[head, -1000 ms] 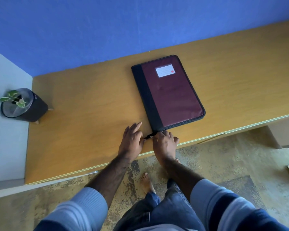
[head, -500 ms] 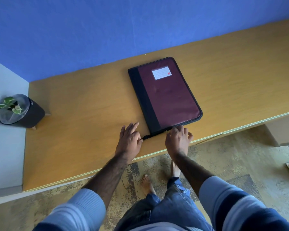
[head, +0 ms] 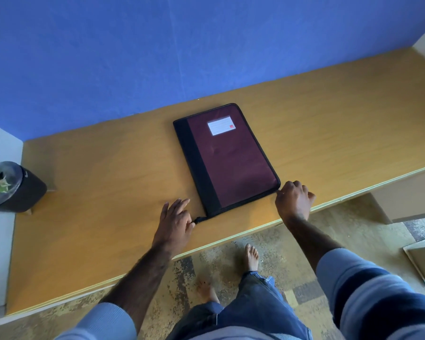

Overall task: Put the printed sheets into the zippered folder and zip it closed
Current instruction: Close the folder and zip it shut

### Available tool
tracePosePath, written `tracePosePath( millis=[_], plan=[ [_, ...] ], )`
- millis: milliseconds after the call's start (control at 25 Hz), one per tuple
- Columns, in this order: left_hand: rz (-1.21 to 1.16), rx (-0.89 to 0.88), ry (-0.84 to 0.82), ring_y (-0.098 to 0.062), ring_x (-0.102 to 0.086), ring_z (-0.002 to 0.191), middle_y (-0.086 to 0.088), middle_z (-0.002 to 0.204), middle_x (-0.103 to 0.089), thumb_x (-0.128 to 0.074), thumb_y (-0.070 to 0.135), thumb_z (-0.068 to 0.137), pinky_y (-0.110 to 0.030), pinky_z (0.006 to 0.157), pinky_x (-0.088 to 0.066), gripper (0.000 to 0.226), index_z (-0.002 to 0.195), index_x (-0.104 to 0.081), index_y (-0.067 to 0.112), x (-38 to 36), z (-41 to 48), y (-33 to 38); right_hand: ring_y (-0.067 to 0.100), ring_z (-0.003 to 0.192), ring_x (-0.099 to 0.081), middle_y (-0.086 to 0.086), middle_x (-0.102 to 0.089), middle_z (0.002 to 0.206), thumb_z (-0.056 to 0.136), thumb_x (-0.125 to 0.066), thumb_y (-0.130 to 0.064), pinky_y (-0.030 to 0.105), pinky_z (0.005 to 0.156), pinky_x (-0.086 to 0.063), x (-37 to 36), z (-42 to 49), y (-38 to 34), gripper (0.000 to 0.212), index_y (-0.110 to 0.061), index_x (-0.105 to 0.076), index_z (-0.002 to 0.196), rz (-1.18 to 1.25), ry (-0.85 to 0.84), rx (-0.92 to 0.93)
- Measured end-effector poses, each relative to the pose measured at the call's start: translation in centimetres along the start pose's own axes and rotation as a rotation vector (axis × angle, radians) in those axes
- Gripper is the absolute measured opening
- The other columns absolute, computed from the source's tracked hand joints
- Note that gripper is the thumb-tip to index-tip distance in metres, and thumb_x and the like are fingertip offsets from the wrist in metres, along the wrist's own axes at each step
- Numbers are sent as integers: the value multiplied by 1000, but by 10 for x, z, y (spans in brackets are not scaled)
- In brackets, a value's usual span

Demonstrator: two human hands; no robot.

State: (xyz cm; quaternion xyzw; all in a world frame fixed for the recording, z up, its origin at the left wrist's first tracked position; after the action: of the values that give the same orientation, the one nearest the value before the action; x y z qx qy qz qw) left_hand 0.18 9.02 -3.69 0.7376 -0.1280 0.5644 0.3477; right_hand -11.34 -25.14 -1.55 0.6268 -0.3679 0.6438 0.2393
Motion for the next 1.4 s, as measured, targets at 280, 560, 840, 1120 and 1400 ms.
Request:
tracePosePath(
  millis=[280, 560, 840, 1120, 1400],
  plan=[
    [133, 18, -38, -21, -30, 152, 2, 164, -28, -48, 32, 99, -48, 126, -14, 19, 82, -52, 25, 4, 0, 4, 31, 93, -60, 11, -67, 99, 94, -53, -13, 38, 78, -46, -7, 54, -3, 13, -10, -65, 93, 10, -187, 286],
    [237, 71, 132, -31, -8, 157, -13, 171, -2, -42, 69, 94, -51, 126, -10, 93, 161, -17, 11, -16, 80, 130, 33, 89, -61, 11, -68, 93, 87, -62, -10, 42, 74, -50, -19, 75, -10, 7, -9, -69, 87, 162, -312, 514],
    [339, 90, -19, -34, -1, 157, -20, 169, 8, -35, 71, 95, -54, 125, -13, 102, 159, 0, 0, -89, 161, 220, 30, 91, -62, 11, -68, 96, 92, -58, -17, 42, 79, -52, -21, 82, -14, 12, -9, -68, 93, 185, -367, 683],
    [377, 117, -18, -35, 3, 157, -22, 168, 8, -21, 68, 99, -54, 126, -9, 94, 159, 1, -1, -95, 166, 210, 31, 89, -62, 11, -68, 92, 91, -57, -16, 41, 79, -50, -27, 84, -15, 12, -9, -67, 89, 174, -390, 705],
    [347, 38, -20, -37, -2, 157, -22, 168, 4, -19, 60, 102, -54, 126, -13, 85, 159, -2, -2, -101, 166, 214, 30, 84, -64, 7, -66, 90, 87, -62, -18, 44, 73, -54, -16, 97, -18, 6, -13, -65, 87, 175, -304, 710]
  ],
)
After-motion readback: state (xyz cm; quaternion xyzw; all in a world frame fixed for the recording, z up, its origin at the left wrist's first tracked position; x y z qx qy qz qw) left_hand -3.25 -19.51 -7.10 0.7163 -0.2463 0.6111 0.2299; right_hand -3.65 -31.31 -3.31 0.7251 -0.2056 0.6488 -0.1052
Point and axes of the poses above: each hand's wrist, its own z-axis towards the middle knuckle, its own x-axis out of the back of the hand, y = z × x, the point moved 10 cm from there along z, towards the middle knuckle
